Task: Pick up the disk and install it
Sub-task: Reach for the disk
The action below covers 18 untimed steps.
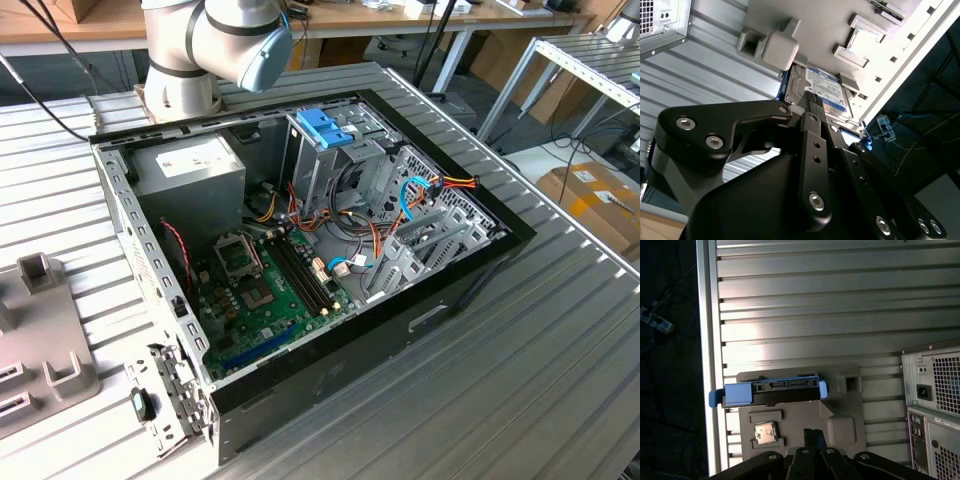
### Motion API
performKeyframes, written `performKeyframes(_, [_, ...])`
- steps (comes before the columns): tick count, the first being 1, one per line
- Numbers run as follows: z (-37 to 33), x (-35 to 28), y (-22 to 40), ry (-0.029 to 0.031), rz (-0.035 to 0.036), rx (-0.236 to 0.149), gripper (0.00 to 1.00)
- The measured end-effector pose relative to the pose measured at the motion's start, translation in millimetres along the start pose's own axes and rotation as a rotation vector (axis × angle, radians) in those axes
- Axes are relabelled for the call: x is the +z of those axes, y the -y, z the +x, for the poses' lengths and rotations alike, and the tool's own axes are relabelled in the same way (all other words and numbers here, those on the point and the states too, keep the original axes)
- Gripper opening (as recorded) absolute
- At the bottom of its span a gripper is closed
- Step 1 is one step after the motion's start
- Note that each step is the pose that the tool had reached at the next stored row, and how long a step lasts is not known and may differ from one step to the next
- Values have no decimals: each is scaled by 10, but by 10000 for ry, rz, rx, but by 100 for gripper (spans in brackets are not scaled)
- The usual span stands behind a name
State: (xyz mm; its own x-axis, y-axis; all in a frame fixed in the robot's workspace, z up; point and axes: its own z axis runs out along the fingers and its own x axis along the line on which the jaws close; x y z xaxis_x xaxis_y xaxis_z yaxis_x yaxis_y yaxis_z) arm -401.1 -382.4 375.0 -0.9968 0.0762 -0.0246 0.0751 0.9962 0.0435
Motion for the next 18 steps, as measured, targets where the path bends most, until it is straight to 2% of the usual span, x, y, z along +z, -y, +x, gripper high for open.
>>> performKeyframes(8, [2, 0, 0, -1, 0, 0, 11])
performKeyframes(18, [88, 32, 8, 1, -1, -1, 11])
